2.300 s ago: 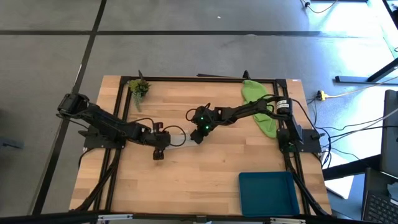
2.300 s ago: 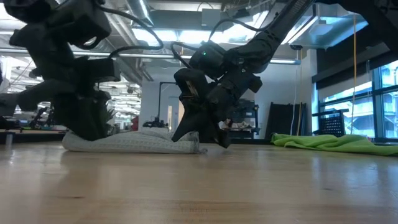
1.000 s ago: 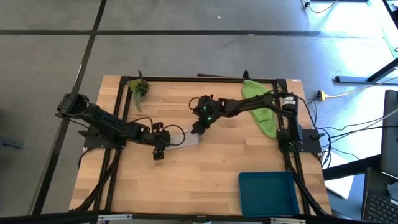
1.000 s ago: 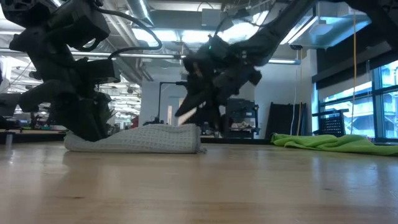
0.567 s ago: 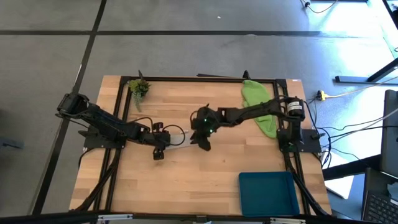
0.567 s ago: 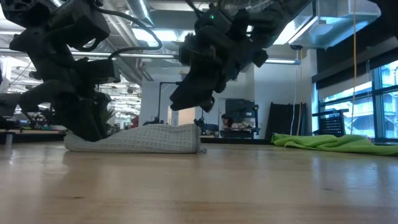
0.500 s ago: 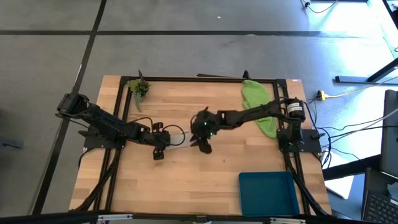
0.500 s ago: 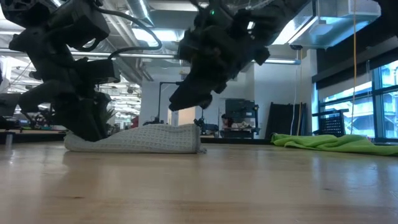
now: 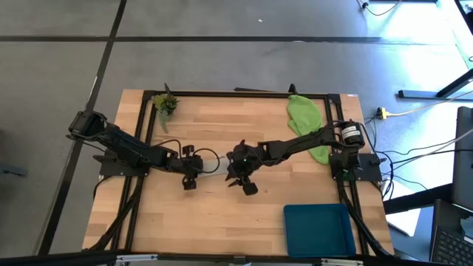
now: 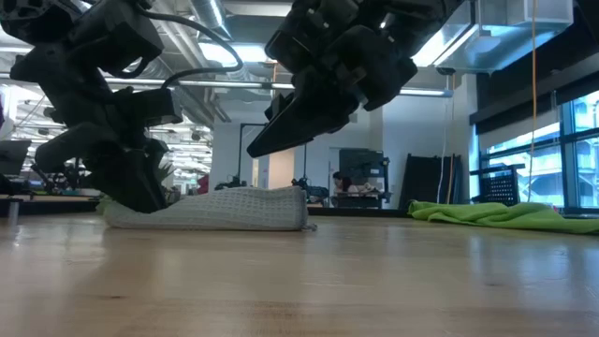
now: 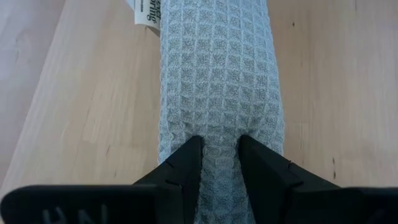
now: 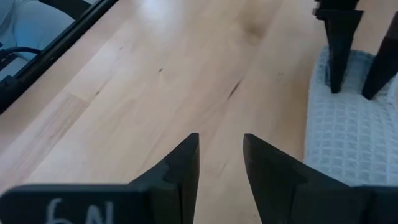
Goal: Roll microfiber towels into tight, uniform cylinder then place into a basket
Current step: Roll the gray towel, then put the gray towel into the blue bin
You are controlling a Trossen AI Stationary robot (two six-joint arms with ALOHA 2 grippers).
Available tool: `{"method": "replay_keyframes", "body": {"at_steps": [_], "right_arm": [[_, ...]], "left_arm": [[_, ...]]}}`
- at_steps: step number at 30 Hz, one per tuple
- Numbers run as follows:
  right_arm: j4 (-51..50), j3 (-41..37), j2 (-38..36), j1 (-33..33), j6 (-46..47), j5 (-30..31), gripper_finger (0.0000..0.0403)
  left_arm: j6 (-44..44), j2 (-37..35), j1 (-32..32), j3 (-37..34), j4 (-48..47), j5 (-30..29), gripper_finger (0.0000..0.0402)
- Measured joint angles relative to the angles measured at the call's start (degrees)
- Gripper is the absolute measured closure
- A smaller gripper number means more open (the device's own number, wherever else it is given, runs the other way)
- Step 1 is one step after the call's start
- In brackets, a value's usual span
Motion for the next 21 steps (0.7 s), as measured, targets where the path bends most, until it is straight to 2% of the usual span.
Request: {"method": "replay_keyframes", "body": {"at_steps": [21], "right_arm": [[0.21, 0.00, 0.07, -0.02, 0.00, 0.01, 0.0277]], "left_arm": [[0.02, -0.07, 0.02, 0.05, 0.99, -0.59, 0.0295]]}}
